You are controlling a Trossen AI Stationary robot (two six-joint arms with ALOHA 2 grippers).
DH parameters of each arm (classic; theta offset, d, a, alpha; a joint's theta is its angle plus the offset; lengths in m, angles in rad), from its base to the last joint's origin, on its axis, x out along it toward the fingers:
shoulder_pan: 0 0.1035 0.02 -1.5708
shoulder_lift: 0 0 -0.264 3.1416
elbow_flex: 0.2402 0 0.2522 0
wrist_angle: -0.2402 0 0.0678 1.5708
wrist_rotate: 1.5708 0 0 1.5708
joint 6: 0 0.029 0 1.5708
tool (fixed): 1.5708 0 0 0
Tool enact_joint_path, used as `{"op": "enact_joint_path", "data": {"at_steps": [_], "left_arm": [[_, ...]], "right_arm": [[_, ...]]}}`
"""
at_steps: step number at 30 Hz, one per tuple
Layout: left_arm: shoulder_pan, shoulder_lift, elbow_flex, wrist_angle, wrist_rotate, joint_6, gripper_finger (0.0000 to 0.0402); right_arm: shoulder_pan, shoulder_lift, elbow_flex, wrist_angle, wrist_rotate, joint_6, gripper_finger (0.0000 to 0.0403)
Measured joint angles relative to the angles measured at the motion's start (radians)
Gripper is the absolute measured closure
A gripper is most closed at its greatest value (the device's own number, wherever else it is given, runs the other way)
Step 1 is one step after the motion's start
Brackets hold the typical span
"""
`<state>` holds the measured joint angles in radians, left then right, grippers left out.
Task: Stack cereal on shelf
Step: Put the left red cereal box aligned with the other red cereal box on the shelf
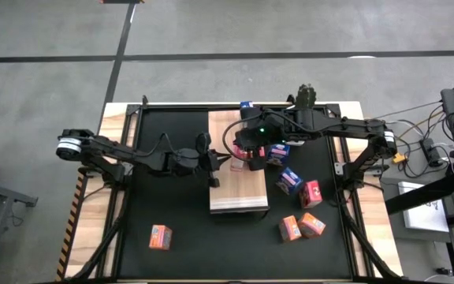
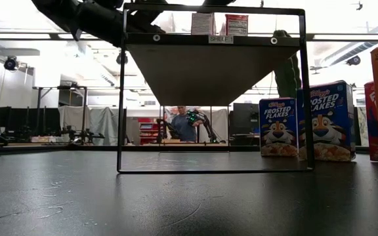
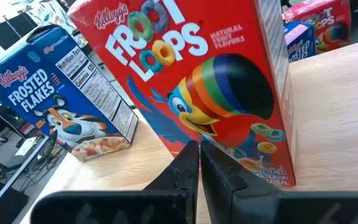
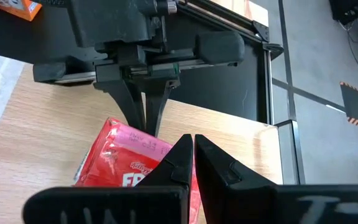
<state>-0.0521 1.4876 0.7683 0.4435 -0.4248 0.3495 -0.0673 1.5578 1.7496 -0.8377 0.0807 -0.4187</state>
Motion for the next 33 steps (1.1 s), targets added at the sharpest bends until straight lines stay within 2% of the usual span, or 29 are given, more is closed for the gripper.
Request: {"op": "enact_joint_path", "data": {"at_steps": [13,20,22,26,33], "left_arm": [[-0.010,-0.006,0.002,-0.052,-0.002,-0.062,0.0402],[-0.043,-0.052,0.002,-0.151,-0.002,-0.065,0.0402],[-0.051,-0.056,0.002,-0.150,0.012,-0.054,0.0402],[-0.052,-0.047,0.002,-0.126,0.103,-0.048,0.0402],[-0.051,-0.033,0.002,-0.064,0.101,-0.055,0.0402]], "right_arm": [[0.043,-0.019,0.000,-0.015,-0.010,0.000,0.0394],[0.089,-0.048,0.000,-0.034,-0.010,0.034,0.0394],[0.100,-0.053,0.000,-0.037,-0.010,0.039,0.0394],[0.113,-0.058,0.000,-0.047,-0.010,0.054,0.0394],[0.118,-0.058,0.000,-0.049,-0.010,0.071,0.0394]]}}
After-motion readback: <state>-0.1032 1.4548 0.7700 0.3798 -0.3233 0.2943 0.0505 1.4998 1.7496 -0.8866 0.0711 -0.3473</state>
